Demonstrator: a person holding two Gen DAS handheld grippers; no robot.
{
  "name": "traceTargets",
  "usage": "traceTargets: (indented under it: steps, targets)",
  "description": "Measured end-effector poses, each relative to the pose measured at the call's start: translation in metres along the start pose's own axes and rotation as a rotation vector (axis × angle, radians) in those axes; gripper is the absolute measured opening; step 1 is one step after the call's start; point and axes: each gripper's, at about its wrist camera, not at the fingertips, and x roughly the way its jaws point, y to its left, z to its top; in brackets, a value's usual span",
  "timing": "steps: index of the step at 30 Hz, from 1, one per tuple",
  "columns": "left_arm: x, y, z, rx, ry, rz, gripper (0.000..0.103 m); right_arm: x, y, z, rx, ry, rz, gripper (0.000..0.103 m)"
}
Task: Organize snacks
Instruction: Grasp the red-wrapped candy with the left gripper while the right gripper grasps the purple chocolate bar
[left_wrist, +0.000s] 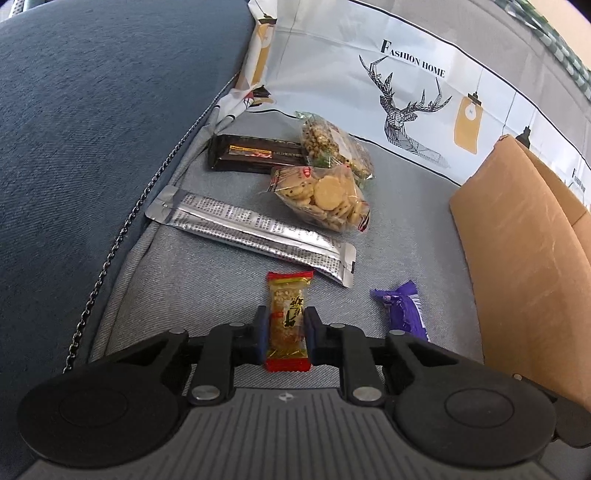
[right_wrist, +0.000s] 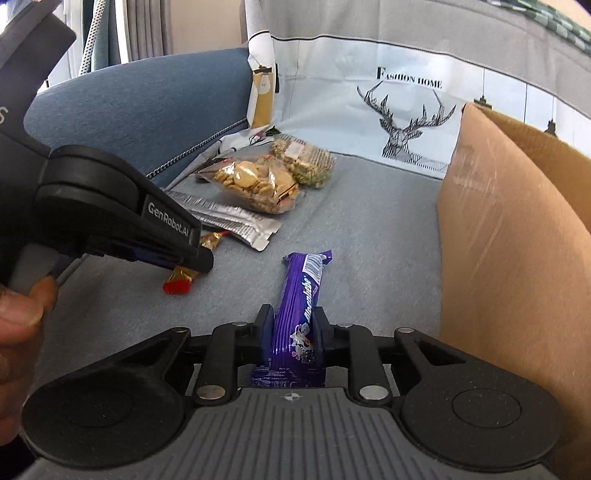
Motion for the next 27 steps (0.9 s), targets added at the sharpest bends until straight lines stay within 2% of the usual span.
traceTargets:
  steps: [1, 10, 23, 24, 25, 27]
  targets:
    - [0.0, 0.0, 0.0, -0.003, 0.0, -0.002, 0.021, 0.0, 0.0, -0.001, -0.003, 0.002, -0.001, 0.038]
    - [0.003, -0.006, 0.0, 0.013, 0.001, 0.008, 0.027, 0.004, -0.004, 0.001, 0.015, -0.008, -0.004, 0.045]
    - [0.005, -0.012, -0.001, 0.04, -0.003, 0.023, 0.028, 0.011, -0.002, 0.001, -0.013, -0.008, -0.008, 0.045]
    - [0.005, -0.012, -0.001, 0.045, -0.003, 0.025, 0.028, 0.012, -0.002, 0.001, -0.017, -0.009, -0.006, 0.041]
    - [0.005, -0.013, -0.001, 0.05, -0.003, 0.028, 0.027, 0.011, -0.001, 0.001, -0.022, -0.009, -0.002, 0.03]
    - [0.005, -0.014, -0.001, 0.059, -0.004, 0.037, 0.023, 0.01, 0.0, 0.0, -0.035, -0.013, 0.0, 0.022]
